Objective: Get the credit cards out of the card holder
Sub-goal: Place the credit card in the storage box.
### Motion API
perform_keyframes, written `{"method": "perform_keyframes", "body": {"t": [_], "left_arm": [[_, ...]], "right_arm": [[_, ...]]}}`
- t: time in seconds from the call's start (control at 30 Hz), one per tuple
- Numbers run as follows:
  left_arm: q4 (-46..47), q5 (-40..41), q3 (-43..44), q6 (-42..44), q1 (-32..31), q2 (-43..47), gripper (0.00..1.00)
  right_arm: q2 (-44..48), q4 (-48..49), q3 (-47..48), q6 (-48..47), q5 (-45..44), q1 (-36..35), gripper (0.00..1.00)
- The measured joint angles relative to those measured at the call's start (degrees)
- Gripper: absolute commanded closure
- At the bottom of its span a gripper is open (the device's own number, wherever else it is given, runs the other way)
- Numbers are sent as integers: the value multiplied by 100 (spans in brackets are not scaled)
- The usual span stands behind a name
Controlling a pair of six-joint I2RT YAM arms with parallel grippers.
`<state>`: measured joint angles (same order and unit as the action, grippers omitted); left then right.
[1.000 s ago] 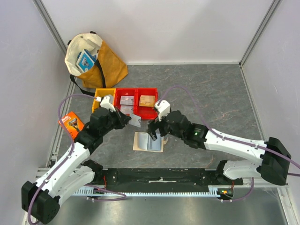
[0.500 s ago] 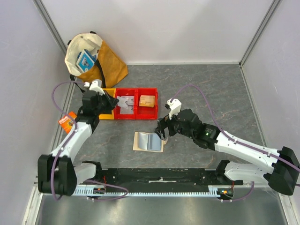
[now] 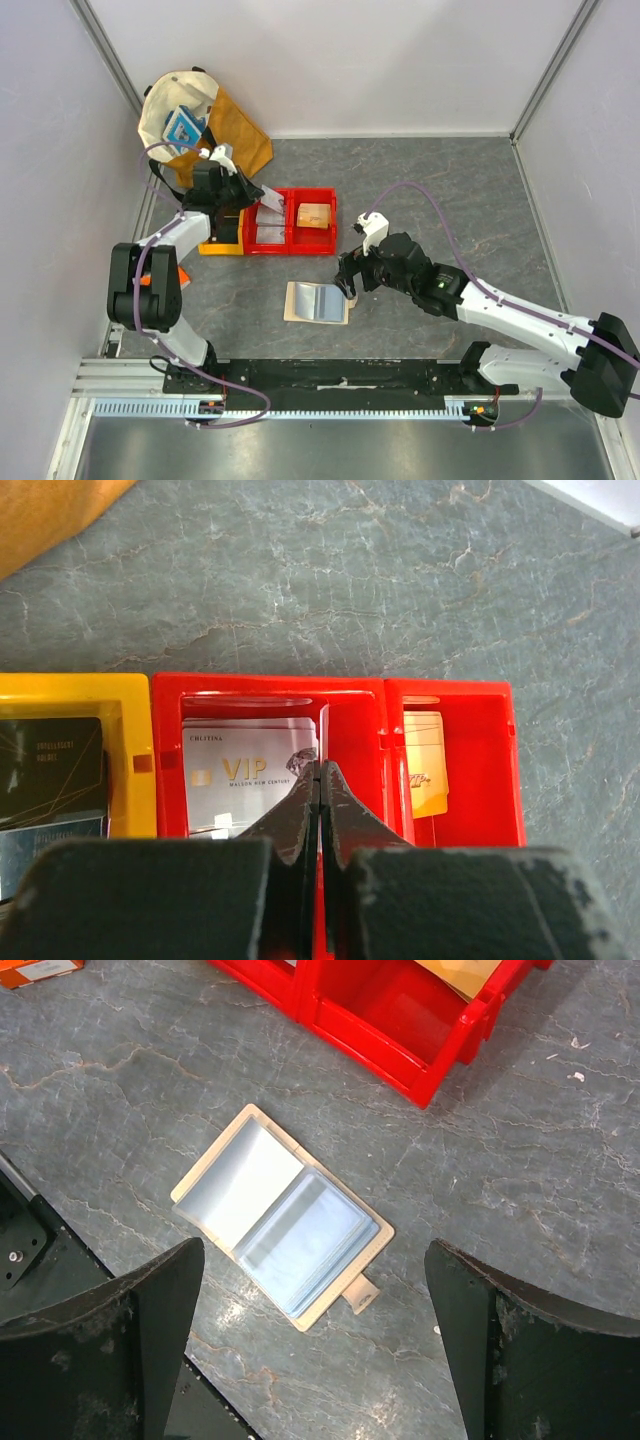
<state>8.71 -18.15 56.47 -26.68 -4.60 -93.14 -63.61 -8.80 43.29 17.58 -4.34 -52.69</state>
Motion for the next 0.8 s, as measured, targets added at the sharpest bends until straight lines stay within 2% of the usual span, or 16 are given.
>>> {"method": "perform_keyframes", "body": {"t": [0.17, 0.27, 0.33, 0.47, 0.57, 0.63, 0.8], "left_arm": [[2, -149, 177, -2, 2, -402, 97], [-4, -179, 210, -7, 2, -570, 88], [-57, -170, 234, -7, 2, -632, 79], [-291, -72, 387, 22, 2, -664, 49], [-400, 96, 459, 107, 2, -643, 38], [-555, 214, 494, 164, 2, -588, 33], [-1040, 448, 686, 284, -2, -275, 31]], "right_arm": [[-59, -24, 0, -2, -22, 9, 2], [-129, -59, 0, 0, -35, 11, 2], [-166, -94, 0, 2, -48, 11, 2], [-203, -164, 0, 4, -76, 17, 2], [-203, -208, 0, 4, -133, 22, 2], [-203, -251, 0, 2, -186, 22, 2], [-282, -350, 4, 2, -326, 24, 2]]}}
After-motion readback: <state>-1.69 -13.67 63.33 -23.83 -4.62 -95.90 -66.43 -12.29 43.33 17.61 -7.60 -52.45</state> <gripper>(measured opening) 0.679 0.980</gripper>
